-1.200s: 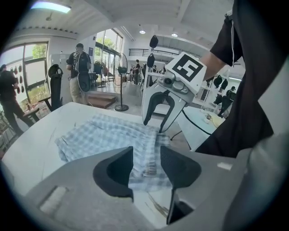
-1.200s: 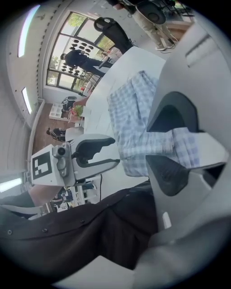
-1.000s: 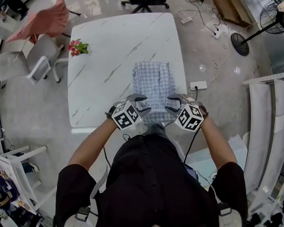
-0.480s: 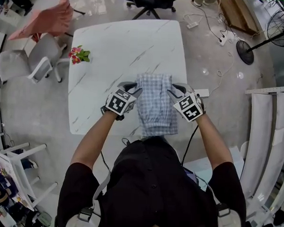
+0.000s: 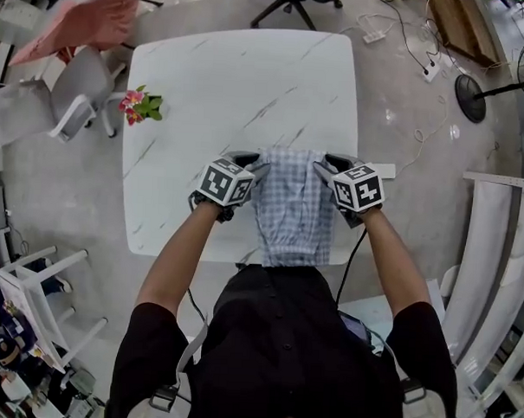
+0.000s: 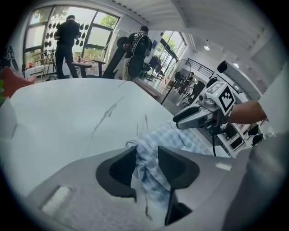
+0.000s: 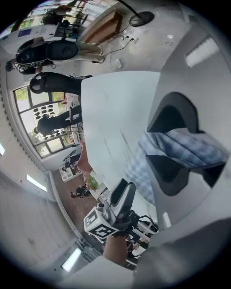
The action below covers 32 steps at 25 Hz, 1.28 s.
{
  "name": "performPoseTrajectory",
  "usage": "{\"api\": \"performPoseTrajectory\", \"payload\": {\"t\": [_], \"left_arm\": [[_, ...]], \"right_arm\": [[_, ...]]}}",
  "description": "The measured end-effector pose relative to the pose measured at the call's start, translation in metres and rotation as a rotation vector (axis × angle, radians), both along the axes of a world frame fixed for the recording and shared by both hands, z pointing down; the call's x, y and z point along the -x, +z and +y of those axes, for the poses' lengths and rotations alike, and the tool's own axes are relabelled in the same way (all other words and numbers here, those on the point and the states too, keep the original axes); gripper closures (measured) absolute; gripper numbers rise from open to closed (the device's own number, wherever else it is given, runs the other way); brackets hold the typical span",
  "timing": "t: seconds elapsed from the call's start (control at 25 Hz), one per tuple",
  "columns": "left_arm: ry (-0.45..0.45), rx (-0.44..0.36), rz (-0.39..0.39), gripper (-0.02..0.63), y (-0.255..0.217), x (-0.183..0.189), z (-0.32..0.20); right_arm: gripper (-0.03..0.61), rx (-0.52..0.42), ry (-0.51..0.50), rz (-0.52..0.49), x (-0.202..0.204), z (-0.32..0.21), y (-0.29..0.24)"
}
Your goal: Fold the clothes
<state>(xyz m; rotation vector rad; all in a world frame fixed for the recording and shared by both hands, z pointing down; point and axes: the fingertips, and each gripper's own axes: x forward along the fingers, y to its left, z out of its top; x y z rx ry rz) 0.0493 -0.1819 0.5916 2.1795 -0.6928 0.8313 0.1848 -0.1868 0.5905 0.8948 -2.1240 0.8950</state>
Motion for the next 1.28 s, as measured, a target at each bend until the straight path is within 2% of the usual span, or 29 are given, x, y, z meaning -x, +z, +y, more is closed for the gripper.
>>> {"api": "performPoseTrajectory", "payload": {"t": [0.16,0.28,0.36,0.48,0.56,0.84,0.92,1.0,1.12,1.28], "left_arm": [[-0.025,0.043,0.015,0.442,0.014,0.001,-0.002],[-0.034,0.071,0.040,0.477,0.017,0.001,-0.004],[-0.033,0.082,0.051,0.504,0.018,0.002,-0.004],[-0.032,0.080,0.070,0.557,0.015,0.005,-0.005],[-0.033,0.065,0.084,0.574,0.009,0.008,-0.004],[-0.100,0.036,0.164,0.583,-0.010,0.020,-0.008],[-0.108,0.041,0.169,0.583,-0.010,0.024,-0.007],[-0.098,0.053,0.169,0.580,-0.007,0.025,-0.004],[-0.118,0.053,0.157,0.563,-0.003,0.027,-0.008],[-0.190,0.089,0.171,0.574,0.004,0.037,-0.012]], "right_arm": [[0.413,0.093,0.043,-0.045,0.000,0.000,0.013],[0.422,0.164,0.092,-0.125,0.004,-0.003,0.019],[0.462,0.184,0.118,-0.147,0.003,-0.006,0.021],[0.525,0.166,0.114,-0.118,-0.004,-0.008,0.021],[0.537,0.143,0.110,-0.107,-0.009,-0.007,0.016],[0.545,0.046,0.195,-0.115,-0.031,-0.012,-0.009],[0.565,0.042,0.243,-0.114,-0.044,-0.015,-0.007],[0.565,0.059,0.249,-0.121,-0.048,-0.013,-0.003],[0.565,0.047,0.209,-0.046,-0.048,-0.010,0.005],[0.565,0.047,0.219,0.013,-0.054,-0.010,0.012]]}}
